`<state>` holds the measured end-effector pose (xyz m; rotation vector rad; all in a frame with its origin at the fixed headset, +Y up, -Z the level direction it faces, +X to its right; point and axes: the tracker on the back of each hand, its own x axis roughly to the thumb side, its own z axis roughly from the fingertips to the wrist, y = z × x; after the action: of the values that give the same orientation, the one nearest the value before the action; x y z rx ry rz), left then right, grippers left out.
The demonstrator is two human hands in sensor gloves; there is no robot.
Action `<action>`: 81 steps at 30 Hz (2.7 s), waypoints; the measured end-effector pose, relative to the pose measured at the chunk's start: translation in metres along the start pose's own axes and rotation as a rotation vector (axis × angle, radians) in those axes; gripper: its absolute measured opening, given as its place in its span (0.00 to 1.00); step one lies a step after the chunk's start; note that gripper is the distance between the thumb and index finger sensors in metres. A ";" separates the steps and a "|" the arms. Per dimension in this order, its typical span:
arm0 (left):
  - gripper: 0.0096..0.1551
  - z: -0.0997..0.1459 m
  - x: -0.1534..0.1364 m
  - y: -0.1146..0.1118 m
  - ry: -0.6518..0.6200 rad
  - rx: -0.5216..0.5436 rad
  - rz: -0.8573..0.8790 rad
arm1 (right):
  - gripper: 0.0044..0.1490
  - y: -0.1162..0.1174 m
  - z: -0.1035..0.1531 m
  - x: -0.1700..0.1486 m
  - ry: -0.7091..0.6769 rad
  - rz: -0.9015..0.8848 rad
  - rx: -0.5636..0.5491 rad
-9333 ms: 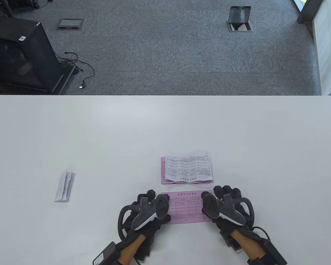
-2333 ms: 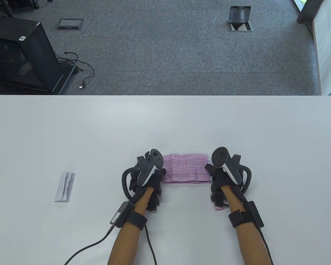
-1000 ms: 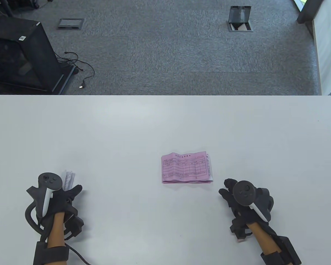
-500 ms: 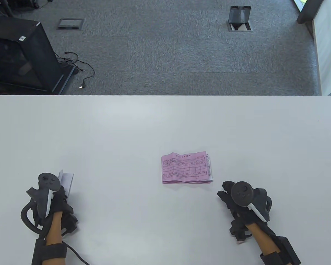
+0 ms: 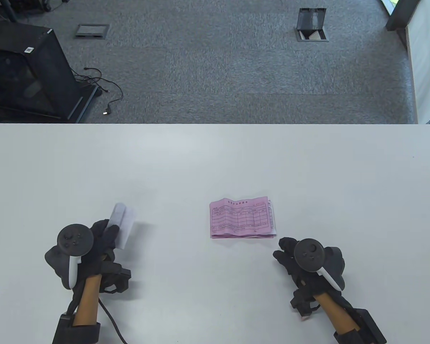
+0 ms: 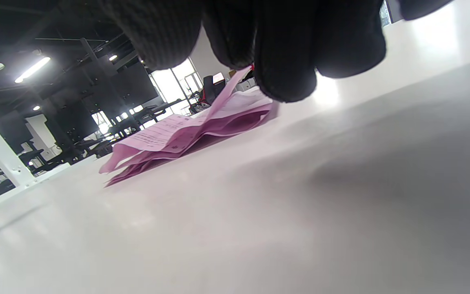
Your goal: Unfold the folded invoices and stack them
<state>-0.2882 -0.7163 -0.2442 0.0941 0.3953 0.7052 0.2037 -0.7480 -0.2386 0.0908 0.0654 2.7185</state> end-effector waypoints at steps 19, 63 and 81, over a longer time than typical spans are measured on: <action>0.22 0.095 0.121 -0.128 -0.363 -0.181 0.097 | 0.47 0.013 0.021 0.080 -0.060 -0.591 0.087; 0.23 0.089 0.070 -0.118 -0.195 -0.308 0.315 | 0.25 -0.002 -0.009 0.011 0.040 -0.578 0.026; 0.53 0.106 0.104 -0.166 -0.326 -0.339 -0.693 | 0.24 0.031 -0.005 0.032 -0.013 0.211 0.040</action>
<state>-0.0737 -0.7706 -0.2158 -0.2405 -0.0216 0.0573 0.1617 -0.7637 -0.2403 0.1343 0.1117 2.9280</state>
